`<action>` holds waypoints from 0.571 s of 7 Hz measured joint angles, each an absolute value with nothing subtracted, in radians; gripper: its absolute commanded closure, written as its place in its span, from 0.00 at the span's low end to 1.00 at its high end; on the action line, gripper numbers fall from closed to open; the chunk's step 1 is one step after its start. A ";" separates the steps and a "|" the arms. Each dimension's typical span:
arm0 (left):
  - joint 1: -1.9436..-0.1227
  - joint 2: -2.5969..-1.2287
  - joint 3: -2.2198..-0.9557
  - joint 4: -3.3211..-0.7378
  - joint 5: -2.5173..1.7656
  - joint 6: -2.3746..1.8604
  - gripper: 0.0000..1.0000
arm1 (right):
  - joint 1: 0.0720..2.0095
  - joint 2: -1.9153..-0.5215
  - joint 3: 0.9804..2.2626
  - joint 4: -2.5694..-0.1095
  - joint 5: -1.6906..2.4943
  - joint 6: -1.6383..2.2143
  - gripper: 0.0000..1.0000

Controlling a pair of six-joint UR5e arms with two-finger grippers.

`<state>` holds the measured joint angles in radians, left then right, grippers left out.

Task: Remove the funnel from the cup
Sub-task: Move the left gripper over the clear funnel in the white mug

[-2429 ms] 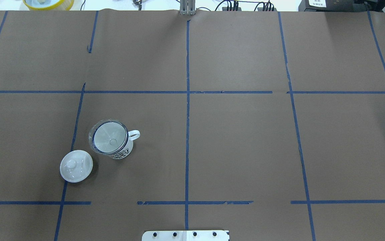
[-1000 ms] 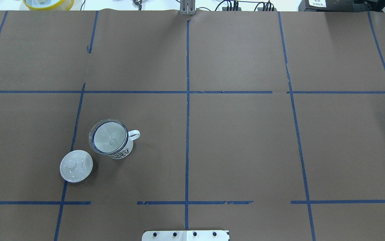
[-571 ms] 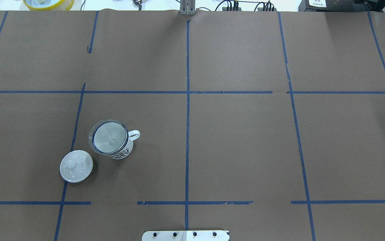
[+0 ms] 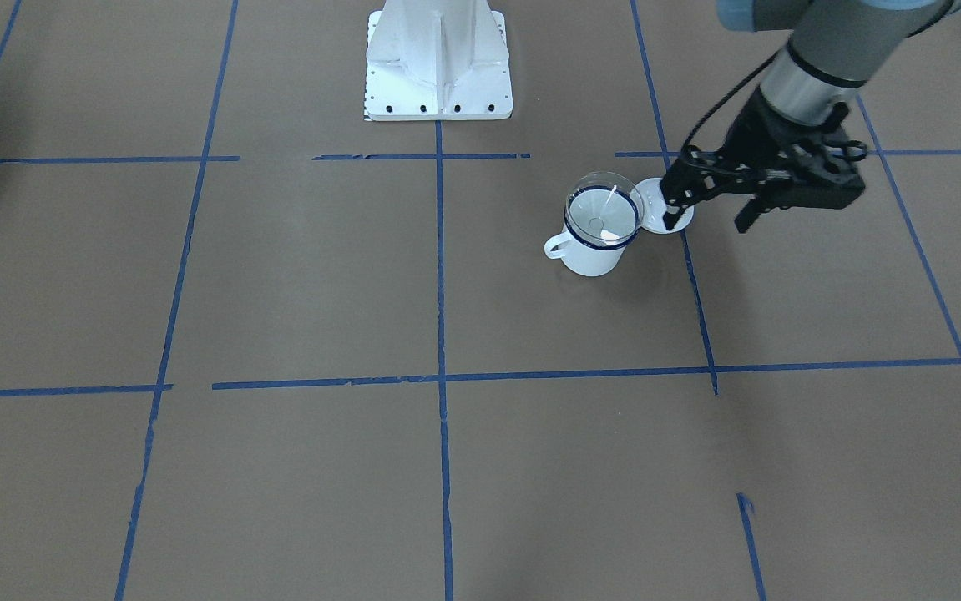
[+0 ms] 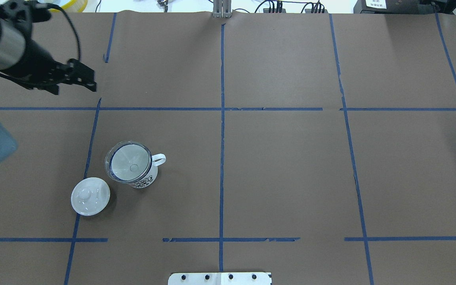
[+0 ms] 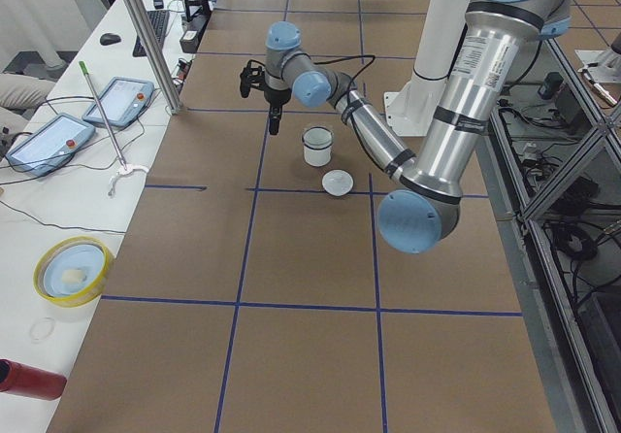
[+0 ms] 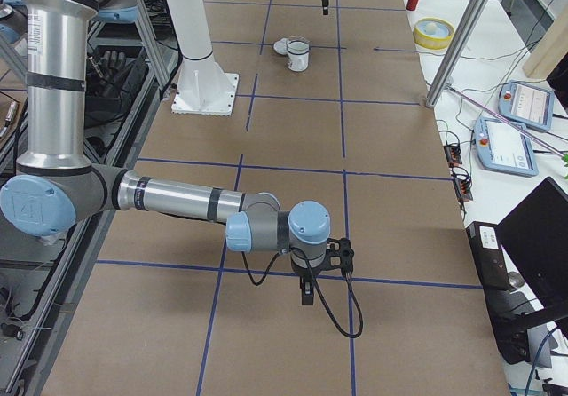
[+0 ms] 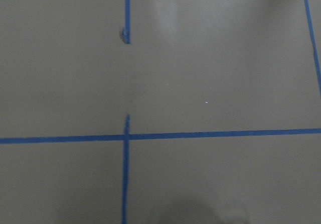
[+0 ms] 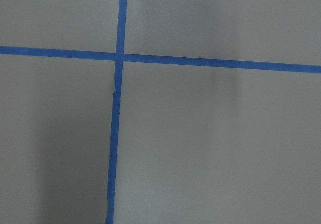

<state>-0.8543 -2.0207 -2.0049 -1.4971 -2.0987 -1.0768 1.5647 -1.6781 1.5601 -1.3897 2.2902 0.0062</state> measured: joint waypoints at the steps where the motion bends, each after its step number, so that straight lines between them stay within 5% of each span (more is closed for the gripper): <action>1: -0.775 -2.065 -1.980 -1.473 -2.051 -1.160 0.00 | 1.565 -1.678 1.560 -1.390 2.290 0.006 0.00; 3: -0.663 -2.106 -1.915 -1.463 -1.984 -1.249 0.01 | 1.565 -1.678 1.560 -1.390 2.290 0.006 0.00; 4: -0.638 -2.110 -1.897 -1.463 -1.974 -1.259 0.20 | 1.565 -1.678 1.560 -1.390 2.290 0.006 0.00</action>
